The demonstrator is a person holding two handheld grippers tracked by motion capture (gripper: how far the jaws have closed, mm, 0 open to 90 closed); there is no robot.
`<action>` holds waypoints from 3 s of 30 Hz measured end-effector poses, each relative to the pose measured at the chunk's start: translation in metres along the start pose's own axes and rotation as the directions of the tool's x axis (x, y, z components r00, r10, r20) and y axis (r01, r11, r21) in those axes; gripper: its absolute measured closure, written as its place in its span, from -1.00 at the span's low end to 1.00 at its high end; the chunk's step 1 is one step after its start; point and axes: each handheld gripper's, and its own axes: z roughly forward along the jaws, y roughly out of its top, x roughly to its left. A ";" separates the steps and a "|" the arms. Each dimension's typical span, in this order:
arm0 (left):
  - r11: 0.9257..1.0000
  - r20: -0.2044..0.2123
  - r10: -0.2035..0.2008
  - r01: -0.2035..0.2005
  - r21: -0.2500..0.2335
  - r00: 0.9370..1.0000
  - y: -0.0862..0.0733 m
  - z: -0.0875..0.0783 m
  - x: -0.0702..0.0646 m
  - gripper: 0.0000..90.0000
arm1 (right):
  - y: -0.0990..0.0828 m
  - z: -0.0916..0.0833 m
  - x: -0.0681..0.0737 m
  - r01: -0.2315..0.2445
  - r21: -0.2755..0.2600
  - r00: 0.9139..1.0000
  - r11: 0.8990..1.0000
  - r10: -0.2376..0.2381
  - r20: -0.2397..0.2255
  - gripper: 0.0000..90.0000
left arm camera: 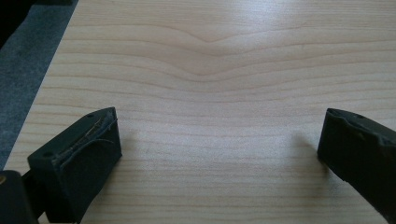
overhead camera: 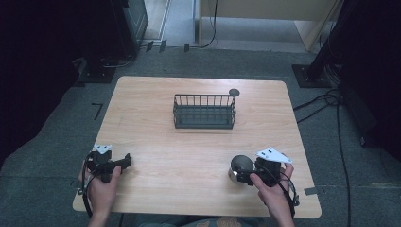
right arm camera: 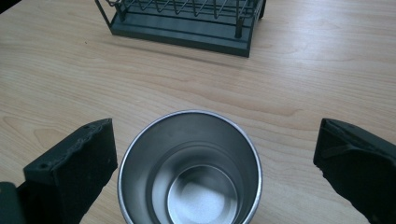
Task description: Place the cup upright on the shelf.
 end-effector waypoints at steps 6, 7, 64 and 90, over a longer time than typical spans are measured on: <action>1.000 0.000 0.000 0.000 0.001 1.000 0.000 0.000 0.000 -1.00 | -0.005 0.004 0.002 -0.006 0.012 1.000 1.000 0.006 -0.007 -1.00; 1.000 0.000 0.000 0.000 0.000 1.000 0.000 0.000 0.000 -1.00 | -0.007 0.006 0.003 -0.007 0.014 1.000 1.000 0.007 -0.005 -1.00; 1.000 0.000 0.000 0.000 0.000 1.000 0.000 0.000 0.000 -1.00 | -0.023 0.024 0.009 0.054 0.038 0.998 0.998 -0.055 0.027 -0.60; 1.000 0.000 0.000 0.000 0.001 1.000 0.000 0.000 0.000 -1.00 | 0.030 0.025 0.017 0.113 -0.021 0.993 0.993 -0.112 0.028 -0.59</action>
